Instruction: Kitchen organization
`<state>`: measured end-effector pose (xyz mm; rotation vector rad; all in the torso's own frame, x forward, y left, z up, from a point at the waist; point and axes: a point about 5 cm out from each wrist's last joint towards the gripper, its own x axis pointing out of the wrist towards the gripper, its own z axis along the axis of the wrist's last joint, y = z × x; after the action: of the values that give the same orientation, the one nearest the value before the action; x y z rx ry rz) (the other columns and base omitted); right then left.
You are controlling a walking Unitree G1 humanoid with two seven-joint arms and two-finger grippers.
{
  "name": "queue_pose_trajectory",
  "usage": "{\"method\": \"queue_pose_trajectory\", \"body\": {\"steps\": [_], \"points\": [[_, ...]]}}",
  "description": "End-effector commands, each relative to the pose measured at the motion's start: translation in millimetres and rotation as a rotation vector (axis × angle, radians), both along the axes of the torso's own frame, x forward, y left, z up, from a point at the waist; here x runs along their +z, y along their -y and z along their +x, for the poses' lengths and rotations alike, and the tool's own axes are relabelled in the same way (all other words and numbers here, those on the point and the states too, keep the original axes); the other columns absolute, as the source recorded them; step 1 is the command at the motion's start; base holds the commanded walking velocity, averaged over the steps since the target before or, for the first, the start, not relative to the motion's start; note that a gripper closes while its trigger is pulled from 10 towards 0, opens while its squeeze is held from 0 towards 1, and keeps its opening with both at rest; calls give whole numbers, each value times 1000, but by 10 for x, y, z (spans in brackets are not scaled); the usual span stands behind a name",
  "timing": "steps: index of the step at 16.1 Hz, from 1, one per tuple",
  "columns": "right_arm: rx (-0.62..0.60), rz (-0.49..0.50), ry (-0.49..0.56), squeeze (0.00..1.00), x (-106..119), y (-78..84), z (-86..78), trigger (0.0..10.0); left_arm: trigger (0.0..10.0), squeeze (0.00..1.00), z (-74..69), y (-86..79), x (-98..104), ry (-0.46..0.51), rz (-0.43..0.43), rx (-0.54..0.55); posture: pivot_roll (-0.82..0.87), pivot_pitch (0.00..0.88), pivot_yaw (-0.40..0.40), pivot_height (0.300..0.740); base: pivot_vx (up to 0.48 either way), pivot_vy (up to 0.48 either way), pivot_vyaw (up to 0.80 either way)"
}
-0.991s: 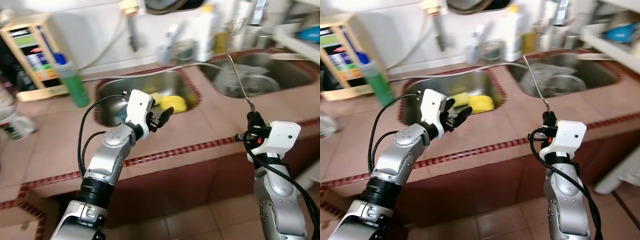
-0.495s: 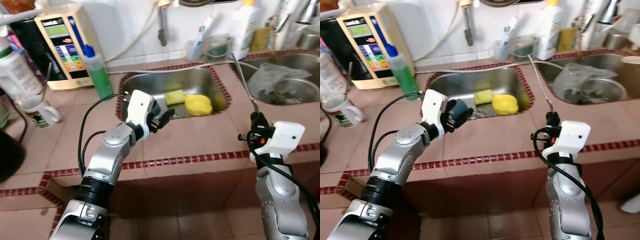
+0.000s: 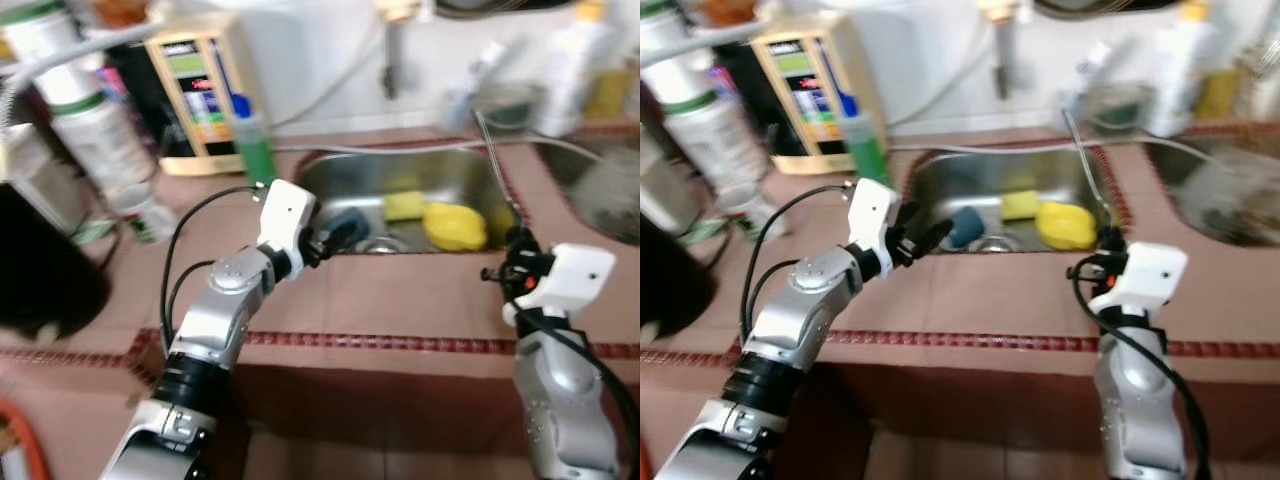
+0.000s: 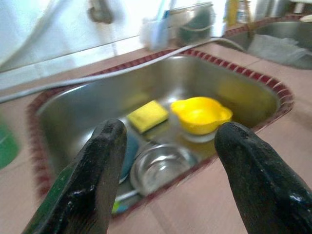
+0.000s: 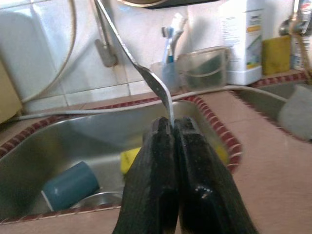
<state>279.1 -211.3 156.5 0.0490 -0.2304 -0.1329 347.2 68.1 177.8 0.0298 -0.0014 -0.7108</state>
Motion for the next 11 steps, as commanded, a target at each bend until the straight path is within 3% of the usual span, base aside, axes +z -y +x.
{"method": "queue_pose_trajectory", "body": {"steps": [1,11], "points": [[30,26,12,0,8,-94,1,10000,10000,0,9,-103,-15,-1,18,23,-164,35,145,740,0,0,0],[44,34,11,0,-5,-127,9,10000,10000,0,-60,-44,-18,34,40,-41,-160,29,138,740,0,-24,0]]}}
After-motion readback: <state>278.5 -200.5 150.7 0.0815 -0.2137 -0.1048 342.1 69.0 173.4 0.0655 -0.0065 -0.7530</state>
